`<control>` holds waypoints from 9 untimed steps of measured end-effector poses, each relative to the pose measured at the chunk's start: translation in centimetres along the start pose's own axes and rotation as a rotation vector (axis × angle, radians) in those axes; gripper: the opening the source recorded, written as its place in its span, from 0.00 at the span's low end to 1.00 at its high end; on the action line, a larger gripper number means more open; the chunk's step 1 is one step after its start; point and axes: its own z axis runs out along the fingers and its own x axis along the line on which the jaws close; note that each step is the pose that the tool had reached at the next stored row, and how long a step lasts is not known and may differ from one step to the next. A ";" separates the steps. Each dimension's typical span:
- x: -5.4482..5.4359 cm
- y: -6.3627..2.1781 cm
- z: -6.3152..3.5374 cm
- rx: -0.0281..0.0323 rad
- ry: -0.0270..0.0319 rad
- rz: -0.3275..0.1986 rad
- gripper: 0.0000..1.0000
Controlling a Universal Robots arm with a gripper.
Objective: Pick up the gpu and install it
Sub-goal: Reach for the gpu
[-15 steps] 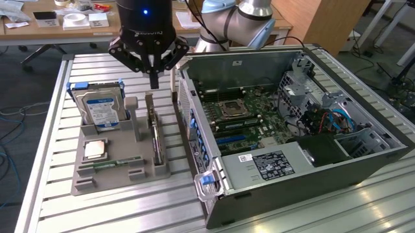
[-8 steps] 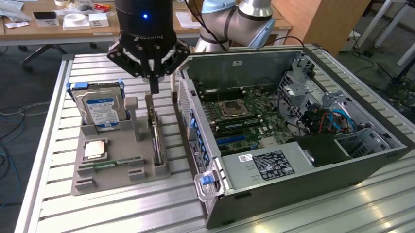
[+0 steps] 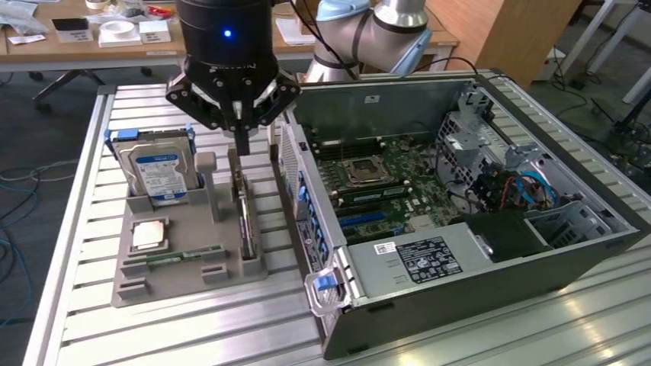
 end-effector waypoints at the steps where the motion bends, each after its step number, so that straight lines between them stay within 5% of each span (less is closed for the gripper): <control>1: 0.1 -0.07 0.01 0.0001 0.0000 0.000 0.11; 9: 1.0 -0.18 0.12 0.0000 -0.0001 0.000 0.11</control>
